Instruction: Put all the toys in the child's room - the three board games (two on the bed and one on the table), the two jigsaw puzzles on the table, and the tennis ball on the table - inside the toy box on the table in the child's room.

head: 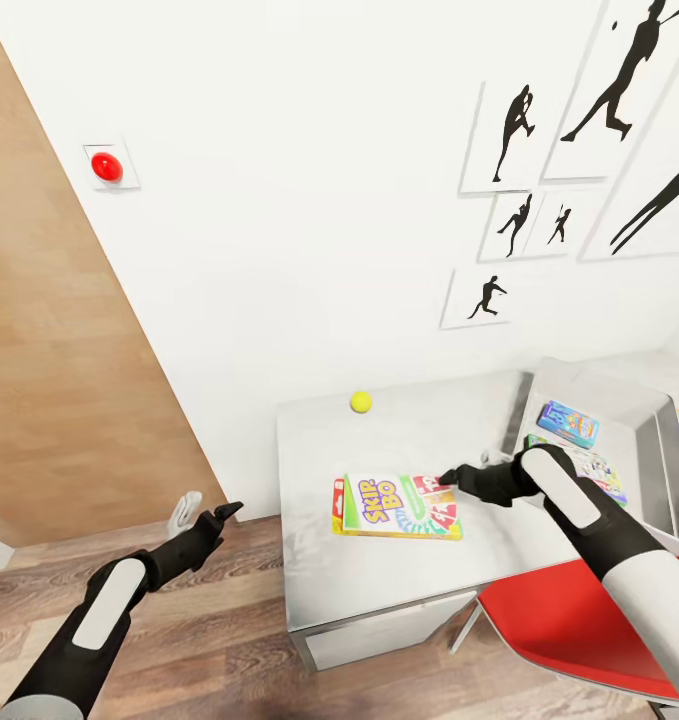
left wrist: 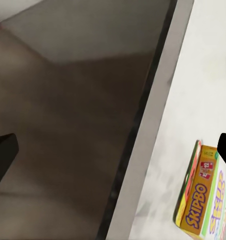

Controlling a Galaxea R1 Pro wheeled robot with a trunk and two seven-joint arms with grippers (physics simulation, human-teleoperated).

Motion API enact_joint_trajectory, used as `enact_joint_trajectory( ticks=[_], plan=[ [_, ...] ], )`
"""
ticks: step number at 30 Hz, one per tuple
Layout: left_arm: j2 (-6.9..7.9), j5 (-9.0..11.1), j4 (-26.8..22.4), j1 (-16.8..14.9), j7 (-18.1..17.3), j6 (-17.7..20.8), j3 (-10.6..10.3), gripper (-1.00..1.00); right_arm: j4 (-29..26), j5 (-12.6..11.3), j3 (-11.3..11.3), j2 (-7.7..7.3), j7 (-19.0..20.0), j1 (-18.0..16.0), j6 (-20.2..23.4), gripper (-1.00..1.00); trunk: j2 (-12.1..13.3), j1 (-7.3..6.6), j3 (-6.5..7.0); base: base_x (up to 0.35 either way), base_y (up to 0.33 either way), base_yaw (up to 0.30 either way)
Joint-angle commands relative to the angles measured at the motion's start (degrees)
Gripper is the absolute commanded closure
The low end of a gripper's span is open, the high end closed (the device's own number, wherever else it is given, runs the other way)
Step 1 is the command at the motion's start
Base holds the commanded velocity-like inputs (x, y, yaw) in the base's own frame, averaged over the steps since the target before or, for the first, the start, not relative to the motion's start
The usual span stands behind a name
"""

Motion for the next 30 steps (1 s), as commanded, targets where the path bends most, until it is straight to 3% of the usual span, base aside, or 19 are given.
enact_joint_trajectory(
  ticks=[1,12,30],
  plan=[
    [-0.01,0.0,0.0,-0.1,-0.1,0.4,0.1,-1.00,0.1,-0.6,0.2,0.02,-0.6,-0.2,0.0,-1.00,-0.1,0.03,-0.11,0.000,0.000,0.000],
    [0.00,0.0,0.2,-0.9,-0.1,0.3,0.1,-1.00,1.1,-0.5,0.2,1.37,-0.6,-0.5,-0.5,-1.00,-0.1,0.03,-0.11,0.000,0.000,0.000],
    [-0.05,-0.1,0.3,-1.1,-0.1,0.3,0.1,-1.00,7.4,-0.3,0.4,3.61,-0.6,-1.6,-5.8,-1.00,-0.1,0.03,-0.11,0.000,0.000,0.000]
  ],
)
